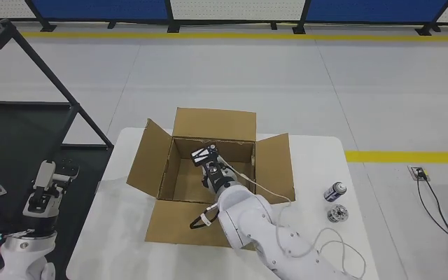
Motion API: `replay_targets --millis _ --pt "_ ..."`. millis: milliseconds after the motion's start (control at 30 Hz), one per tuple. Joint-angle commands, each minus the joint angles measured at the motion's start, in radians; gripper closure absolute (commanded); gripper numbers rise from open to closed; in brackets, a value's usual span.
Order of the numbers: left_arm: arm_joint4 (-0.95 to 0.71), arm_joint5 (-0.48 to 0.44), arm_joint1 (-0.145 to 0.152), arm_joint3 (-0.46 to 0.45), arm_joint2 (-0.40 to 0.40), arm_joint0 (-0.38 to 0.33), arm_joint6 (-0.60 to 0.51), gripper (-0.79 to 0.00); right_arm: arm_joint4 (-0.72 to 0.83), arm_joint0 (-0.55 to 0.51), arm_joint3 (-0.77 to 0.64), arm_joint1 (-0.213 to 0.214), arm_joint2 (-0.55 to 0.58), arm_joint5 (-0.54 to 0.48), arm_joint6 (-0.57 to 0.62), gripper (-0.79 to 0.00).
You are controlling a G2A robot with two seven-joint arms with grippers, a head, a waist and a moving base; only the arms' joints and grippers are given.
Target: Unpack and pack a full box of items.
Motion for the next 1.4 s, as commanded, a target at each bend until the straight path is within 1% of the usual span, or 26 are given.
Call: replay_targets --millis 0,300,367,433,567,633,800,933,1067,1233,1367 --pt "0.0 0.0 0.0 0.0 0.0 0.0 0.0 -0.785 0.0 0.0 0.0 0.0 0.0 -0.001 0.0 0.0" --pt "0.0 0.0 0.0 0.0 0.0 0.0 0.0 -0.785 0.002 -0.004 0.001 0.0 0.002 -0.001 -0.005 0.0" --pt "0.0 0.0 0.0 0.0 0.0 0.0 0.0 -0.785 0.012 -0.014 0.031 -0.002 0.023 0.008 -0.022 0.0" --pt "0.0 0.0 0.0 0.0 0.0 0.0 0.0 -0.785 0.041 0.019 0.083 -0.019 0.008 -0.009 -0.005 0.0" --pt "0.0 0.0 0.0 0.0 0.0 0.0 0.0 -0.785 0.119 0.142 0.262 -0.078 -0.053 -0.039 0.018 0.0" --pt "0.0 0.0 0.0 0.0 0.0 0.0 0.0 -0.785 0.162 0.203 0.358 -0.114 -0.09 -0.055 0.019 0.0" --pt "0.0 0.0 0.0 0.0 0.0 0.0 0.0 -0.785 0.23 0.32 0.591 -0.212 -0.173 -0.049 -0.004 0.0" --pt "0.0 0.0 0.0 0.0 0.0 0.0 0.0 -0.785 0.278 0.372 0.759 -0.283 -0.217 -0.078 -0.053 0.0" --pt "0.0 0.0 0.0 0.0 0.0 0.0 0.0 -0.785 0.33 0.403 0.908 -0.346 -0.231 -0.103 -0.102 0.0" --pt "0.0 0.0 0.0 0.0 0.0 0.0 0.0 -0.785 0.402 0.432 1.066 -0.41 -0.225 -0.136 -0.14 0.0" --pt "0.0 0.0 0.0 0.0 0.0 0.0 0.0 -0.785 0.461 0.451 1.169 -0.451 -0.205 -0.15 -0.184 0.0"
